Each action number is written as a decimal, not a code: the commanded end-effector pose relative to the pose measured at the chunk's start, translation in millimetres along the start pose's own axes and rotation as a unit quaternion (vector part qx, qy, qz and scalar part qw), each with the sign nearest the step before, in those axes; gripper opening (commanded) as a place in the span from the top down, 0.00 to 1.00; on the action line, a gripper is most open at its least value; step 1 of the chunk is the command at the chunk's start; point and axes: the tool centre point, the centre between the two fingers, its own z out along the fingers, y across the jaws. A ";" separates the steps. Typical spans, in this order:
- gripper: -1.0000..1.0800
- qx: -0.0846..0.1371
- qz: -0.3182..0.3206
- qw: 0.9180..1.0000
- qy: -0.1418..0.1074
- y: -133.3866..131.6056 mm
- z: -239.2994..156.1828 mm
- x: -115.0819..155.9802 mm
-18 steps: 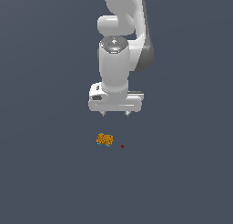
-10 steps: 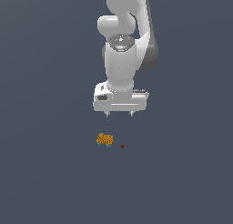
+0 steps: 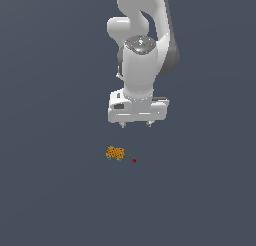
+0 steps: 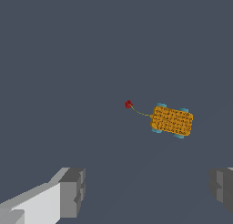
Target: Pick up the object and move it to a goal position.
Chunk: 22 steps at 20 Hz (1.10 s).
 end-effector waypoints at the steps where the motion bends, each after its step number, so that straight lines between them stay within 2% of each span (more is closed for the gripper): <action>1: 0.04 0.000 -0.006 1.000 -0.001 1.1 1.4 0.3; 8: 0.04 -0.002 -0.048 0.999 -0.003 4.8 9.3 3.2; 13: 0.04 -0.004 -0.098 0.995 -0.007 9.7 18.9 6.4; 17: 0.04 -0.005 -0.149 0.989 -0.010 14.7 28.8 9.4; 22: 0.04 -0.006 -0.213 0.977 -0.015 21.3 41.8 13.0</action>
